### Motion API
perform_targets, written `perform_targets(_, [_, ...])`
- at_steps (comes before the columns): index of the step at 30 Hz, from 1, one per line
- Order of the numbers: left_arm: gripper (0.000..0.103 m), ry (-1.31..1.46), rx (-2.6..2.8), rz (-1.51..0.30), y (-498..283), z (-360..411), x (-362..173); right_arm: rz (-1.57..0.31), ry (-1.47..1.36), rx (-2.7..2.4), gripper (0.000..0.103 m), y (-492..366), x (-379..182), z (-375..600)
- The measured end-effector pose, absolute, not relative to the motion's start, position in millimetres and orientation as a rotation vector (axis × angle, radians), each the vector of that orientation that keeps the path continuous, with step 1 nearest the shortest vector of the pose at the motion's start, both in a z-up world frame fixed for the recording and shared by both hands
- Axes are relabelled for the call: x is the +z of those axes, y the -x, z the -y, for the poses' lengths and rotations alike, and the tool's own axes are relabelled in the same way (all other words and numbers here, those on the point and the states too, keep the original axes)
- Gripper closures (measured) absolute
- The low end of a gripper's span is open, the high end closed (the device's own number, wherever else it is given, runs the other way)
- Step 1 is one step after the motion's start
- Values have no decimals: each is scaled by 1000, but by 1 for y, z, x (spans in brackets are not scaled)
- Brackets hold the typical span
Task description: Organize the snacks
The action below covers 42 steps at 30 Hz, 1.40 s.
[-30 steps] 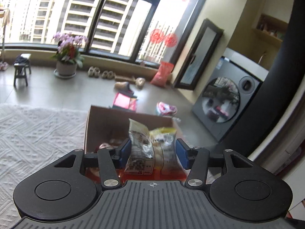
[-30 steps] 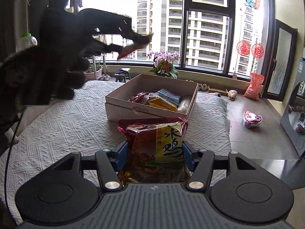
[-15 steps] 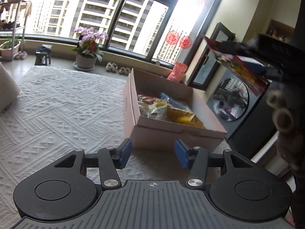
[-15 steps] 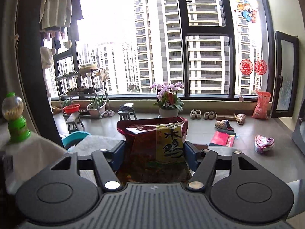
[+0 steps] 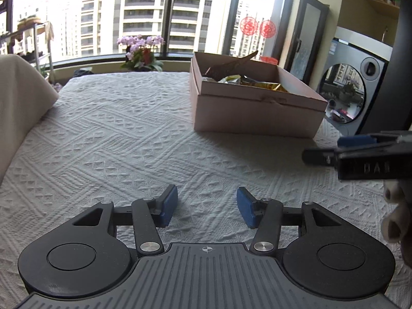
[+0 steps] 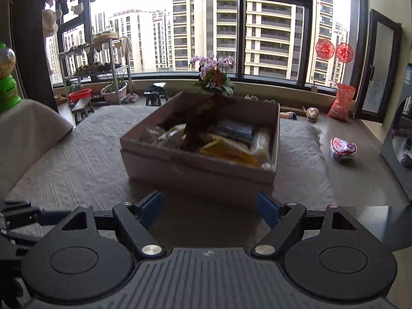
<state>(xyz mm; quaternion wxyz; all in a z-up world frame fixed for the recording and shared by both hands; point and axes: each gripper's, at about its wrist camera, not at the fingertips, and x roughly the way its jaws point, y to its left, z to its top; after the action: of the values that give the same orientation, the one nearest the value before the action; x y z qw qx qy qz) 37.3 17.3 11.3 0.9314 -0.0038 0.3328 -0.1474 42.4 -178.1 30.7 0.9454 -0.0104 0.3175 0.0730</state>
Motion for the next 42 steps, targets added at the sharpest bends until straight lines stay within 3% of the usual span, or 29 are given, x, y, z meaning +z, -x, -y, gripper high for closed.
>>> perform_targets(6, [38, -50, -257, -673, -33, 3, 8, -714, 0, 107, 22, -11, -11, 175])
perform_targets(13, [38, -71, -221, -656, -29, 13, 5, -712, -26, 42, 13, -9, -13, 180])
perform_targets(22, [36, -85, -210, -644, -26, 17, 3, -667, -32, 22, 9, -2, -17, 182])
perform_targets(42, [36, -91, -207, -643, -26, 18, 4, -668, -32, 22, 8, -3, -16, 182])
